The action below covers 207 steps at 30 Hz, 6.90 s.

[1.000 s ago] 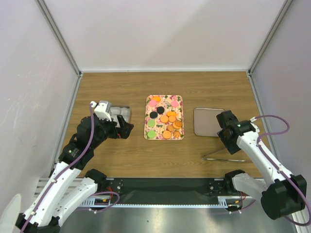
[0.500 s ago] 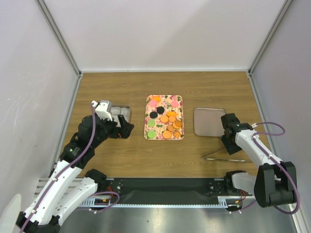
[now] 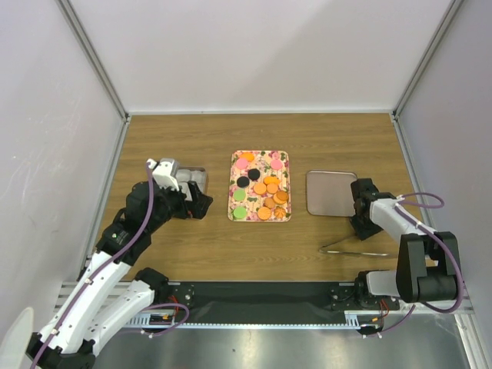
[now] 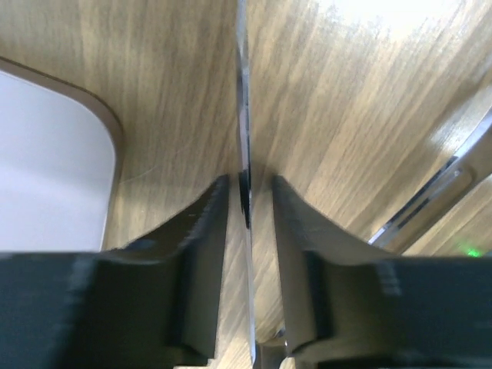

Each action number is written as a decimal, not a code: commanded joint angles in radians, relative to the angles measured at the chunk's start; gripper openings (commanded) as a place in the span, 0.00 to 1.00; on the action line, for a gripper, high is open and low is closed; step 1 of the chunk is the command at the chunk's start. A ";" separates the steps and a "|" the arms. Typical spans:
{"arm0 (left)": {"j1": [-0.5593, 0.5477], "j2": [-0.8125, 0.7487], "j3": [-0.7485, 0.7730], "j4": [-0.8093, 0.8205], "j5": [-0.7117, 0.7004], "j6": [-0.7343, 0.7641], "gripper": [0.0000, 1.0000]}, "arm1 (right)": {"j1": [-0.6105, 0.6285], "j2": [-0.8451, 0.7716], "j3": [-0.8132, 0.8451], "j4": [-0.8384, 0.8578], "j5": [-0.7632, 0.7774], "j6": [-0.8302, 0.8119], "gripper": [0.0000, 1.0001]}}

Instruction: Pack the cookies

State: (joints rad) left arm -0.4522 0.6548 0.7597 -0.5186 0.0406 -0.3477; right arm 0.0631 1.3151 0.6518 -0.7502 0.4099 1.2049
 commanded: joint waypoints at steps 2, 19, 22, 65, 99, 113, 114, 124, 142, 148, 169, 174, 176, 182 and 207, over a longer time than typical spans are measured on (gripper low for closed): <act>0.006 0.005 0.000 0.032 0.007 0.001 1.00 | -0.011 0.004 0.003 -0.001 0.044 -0.007 0.24; 0.006 0.086 0.038 0.046 0.160 -0.034 1.00 | 0.007 -0.304 0.248 -0.319 0.098 -0.129 0.00; 0.006 0.098 0.046 0.090 0.252 -0.080 1.00 | 0.085 -0.309 0.348 -0.266 0.057 -0.191 0.00; 0.012 0.471 0.032 1.120 0.777 -0.798 1.00 | 0.630 0.021 0.543 1.181 -0.619 -0.329 0.00; 0.018 0.407 0.016 1.157 0.714 -0.860 0.64 | 0.779 -0.068 0.319 1.537 -0.464 -0.409 0.00; 0.018 0.410 0.026 1.100 0.723 -0.807 0.70 | 0.781 -0.079 0.301 1.554 -0.359 -0.403 0.00; 0.018 0.411 0.026 1.098 0.723 -0.806 0.69 | 0.779 -0.076 0.302 1.555 -0.359 -0.403 0.00; 0.018 0.408 0.026 1.100 0.720 -0.801 0.58 | 0.770 -0.073 0.287 1.565 -0.359 -0.375 0.00; 0.017 0.396 0.050 1.006 0.702 -0.729 0.52 | 0.751 -0.125 0.250 1.499 -0.324 -0.378 0.60; 0.018 0.387 0.070 0.967 0.699 -0.699 0.51 | 0.742 -0.162 0.238 1.410 -0.284 -0.389 0.78; 0.000 0.390 0.171 0.496 0.488 -0.360 0.46 | 0.661 -0.482 0.247 0.755 -0.099 -0.498 0.95; -0.034 0.394 0.173 0.355 0.372 -0.263 0.45 | 0.636 -0.490 0.315 0.548 -0.086 -0.571 0.94; -0.054 0.396 0.170 0.309 0.314 -0.238 0.45 | 0.630 -0.494 0.327 0.490 -0.085 -0.593 0.95; -0.120 0.408 0.173 0.195 0.135 -0.179 0.45 | 0.584 -0.487 0.344 0.376 -0.117 -0.636 0.95; -0.269 0.618 0.233 -0.064 -0.275 -0.088 0.43 | 0.501 -0.455 0.275 0.311 -0.269 -0.711 0.95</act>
State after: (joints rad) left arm -0.7036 1.2549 0.9375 -0.5797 -0.1745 -0.4614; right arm 0.5720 0.8597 0.9295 -0.4484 0.1589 0.5224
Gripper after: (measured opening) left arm 0.431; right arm 0.949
